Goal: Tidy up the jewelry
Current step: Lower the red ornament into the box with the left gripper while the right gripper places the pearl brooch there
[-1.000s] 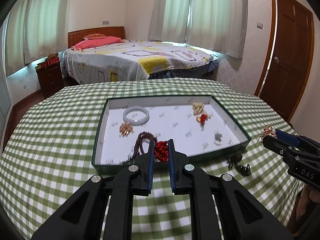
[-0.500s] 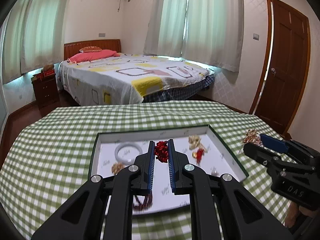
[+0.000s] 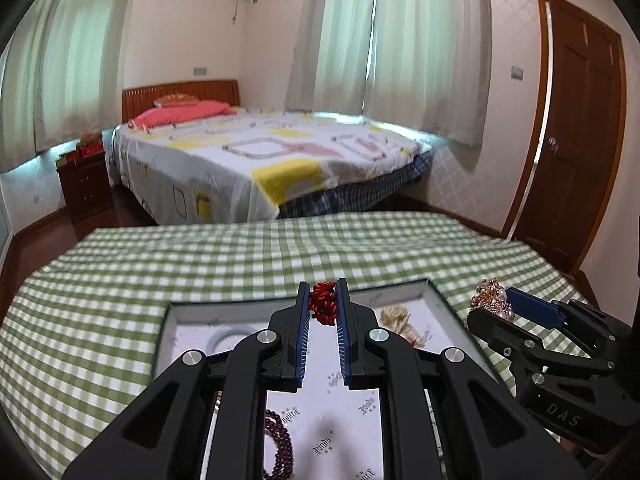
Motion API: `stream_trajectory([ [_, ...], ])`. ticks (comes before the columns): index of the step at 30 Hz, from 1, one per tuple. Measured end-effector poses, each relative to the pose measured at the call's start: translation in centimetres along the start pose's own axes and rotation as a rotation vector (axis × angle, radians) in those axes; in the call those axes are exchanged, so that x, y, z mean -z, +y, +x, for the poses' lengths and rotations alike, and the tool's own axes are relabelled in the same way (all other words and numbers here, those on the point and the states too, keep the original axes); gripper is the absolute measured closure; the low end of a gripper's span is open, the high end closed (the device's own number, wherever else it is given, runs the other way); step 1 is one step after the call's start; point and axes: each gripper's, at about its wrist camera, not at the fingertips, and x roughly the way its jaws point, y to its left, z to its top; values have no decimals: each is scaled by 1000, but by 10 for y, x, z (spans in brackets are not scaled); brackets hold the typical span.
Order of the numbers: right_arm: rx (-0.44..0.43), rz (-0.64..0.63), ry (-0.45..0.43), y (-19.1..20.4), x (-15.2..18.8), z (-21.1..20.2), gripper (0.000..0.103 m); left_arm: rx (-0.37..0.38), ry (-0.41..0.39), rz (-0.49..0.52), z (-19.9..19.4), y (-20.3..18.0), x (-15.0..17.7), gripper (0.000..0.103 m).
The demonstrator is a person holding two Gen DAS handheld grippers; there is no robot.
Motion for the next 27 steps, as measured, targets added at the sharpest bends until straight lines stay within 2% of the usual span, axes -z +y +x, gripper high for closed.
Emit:
stream_trajectory([
  [6,17,12,101,-10,24,36,52,-16,124,-11,43,3,26,90],
  [13,25,22,196,-15,40,61,52,-33,219,-48,71,13,38,89],
  [20,15,-5,232,-12,41,70,52,-29,261,-50,79,9,45,89],
  [27,11,-12,240,-12,41,72,51,-34,268,-25,82,6,46,88],
])
